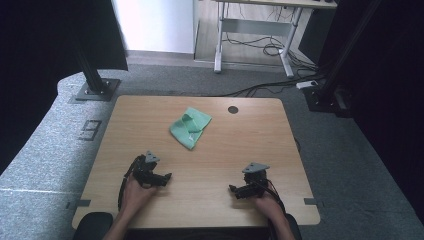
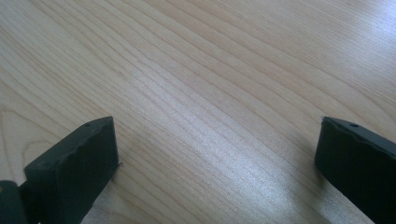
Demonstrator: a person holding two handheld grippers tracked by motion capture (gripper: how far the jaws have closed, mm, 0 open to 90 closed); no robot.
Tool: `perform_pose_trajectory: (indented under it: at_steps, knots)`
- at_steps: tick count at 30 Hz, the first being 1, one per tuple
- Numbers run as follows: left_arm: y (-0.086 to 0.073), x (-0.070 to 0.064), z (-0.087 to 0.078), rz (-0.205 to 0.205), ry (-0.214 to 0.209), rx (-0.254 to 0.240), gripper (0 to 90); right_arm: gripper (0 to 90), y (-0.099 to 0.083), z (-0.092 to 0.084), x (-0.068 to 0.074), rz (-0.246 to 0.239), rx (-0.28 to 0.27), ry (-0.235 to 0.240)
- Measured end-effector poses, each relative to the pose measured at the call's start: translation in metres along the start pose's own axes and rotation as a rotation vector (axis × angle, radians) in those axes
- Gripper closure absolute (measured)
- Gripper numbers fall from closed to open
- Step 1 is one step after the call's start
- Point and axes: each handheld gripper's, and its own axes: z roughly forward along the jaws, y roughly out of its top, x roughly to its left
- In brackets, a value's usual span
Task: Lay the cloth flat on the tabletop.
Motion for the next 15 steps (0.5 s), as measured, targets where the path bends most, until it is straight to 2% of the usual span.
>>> perform_pose_trajectory:
  at_steps: [5, 9, 15]
  knots:
    - [0.0006, 0.0002, 0.0004, 0.003, -0.004, 0.000, 0.1, 0.0, 0.0000, 0.0000, 0.0000, -0.001, 0.000, 0.000]
    - [0.0025, -0.0005, 0.0022, 0.022, -0.018, 0.000, 0.1, 0.0, 0.0000, 0.0000, 0.0000, -0.001, 0.000, 0.001]
    - [0.0028, -0.0008, 0.0025, 0.022, -0.019, 0.000, 0.2, 0.0, -0.0001, -0.0002, 0.0001, -0.002, 0.000, 0.002]
